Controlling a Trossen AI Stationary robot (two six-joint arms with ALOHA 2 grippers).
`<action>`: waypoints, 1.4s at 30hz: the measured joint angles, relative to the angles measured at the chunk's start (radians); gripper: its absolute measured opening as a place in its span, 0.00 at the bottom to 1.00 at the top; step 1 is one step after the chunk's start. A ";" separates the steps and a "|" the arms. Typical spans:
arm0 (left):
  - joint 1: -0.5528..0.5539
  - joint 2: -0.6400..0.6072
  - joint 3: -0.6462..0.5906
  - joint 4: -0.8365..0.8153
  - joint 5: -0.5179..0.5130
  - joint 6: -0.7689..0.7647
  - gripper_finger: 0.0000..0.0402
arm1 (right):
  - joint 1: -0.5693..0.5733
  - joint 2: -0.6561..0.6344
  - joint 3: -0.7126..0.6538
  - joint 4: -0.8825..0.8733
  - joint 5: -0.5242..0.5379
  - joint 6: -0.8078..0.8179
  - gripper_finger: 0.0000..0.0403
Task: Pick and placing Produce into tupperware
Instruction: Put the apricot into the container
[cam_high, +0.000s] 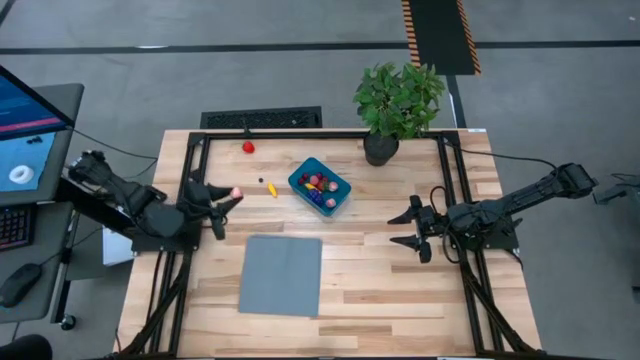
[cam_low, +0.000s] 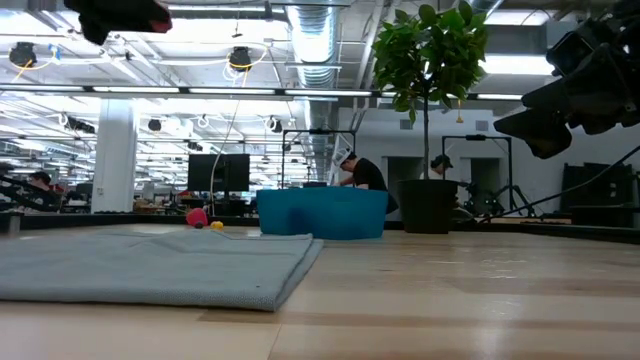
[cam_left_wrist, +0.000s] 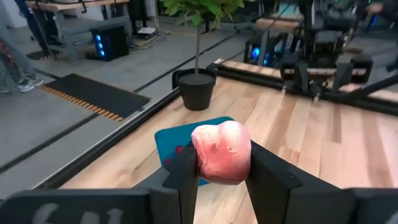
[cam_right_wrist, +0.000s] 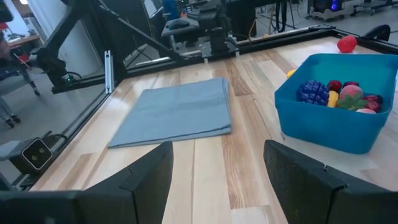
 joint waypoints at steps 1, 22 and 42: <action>-0.002 -0.033 -0.011 -0.006 -0.003 -0.009 0.26 | 0.000 0.000 0.000 -0.002 0.000 0.000 0.68; 0.026 -0.578 -0.377 0.472 0.190 0.366 0.26 | -0.001 0.016 0.000 0.098 0.045 -0.068 0.68; 0.053 -0.589 -0.568 0.769 0.431 0.055 0.26 | -0.046 0.053 0.000 0.098 0.050 -0.010 0.68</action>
